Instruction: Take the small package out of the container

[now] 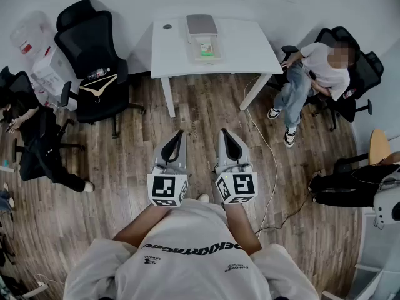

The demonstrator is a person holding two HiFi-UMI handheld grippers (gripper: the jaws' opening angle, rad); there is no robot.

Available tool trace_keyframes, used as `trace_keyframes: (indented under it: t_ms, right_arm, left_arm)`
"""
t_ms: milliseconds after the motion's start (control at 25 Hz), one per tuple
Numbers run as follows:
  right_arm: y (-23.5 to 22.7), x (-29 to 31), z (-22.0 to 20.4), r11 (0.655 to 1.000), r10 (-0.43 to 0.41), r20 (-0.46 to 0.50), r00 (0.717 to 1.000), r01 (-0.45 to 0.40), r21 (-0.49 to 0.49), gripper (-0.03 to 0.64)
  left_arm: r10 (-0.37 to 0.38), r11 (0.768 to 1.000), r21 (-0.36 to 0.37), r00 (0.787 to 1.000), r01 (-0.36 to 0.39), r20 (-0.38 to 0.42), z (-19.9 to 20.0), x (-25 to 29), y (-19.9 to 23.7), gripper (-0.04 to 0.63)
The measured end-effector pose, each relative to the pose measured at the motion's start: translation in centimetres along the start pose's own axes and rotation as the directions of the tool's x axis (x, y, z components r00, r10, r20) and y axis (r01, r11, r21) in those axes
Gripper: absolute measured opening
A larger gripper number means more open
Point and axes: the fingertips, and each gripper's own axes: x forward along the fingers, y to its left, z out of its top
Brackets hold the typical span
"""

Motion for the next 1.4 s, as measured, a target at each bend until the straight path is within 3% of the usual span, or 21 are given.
trace_keyframes:
  t_ms: [560,1400]
  right_arm:
    - [-1.0,0.0,-0.2,1.0,0.006,-0.006,1.0,-0.006,-0.001,0.0]
    - [-7.4,-2.6,-0.8,0.999,0.045,0.015,0.999,-0.045,0.025,0.0]
  left_arm:
    - [0.028,1.0,0.002,1.0,-0.028,-0.012,-0.6,0.5,-0.7,0.003]
    - [0.07,0.997,0.038,0.997,-0.069,-0.033,-3.6,2.2,-7.4,0.003]
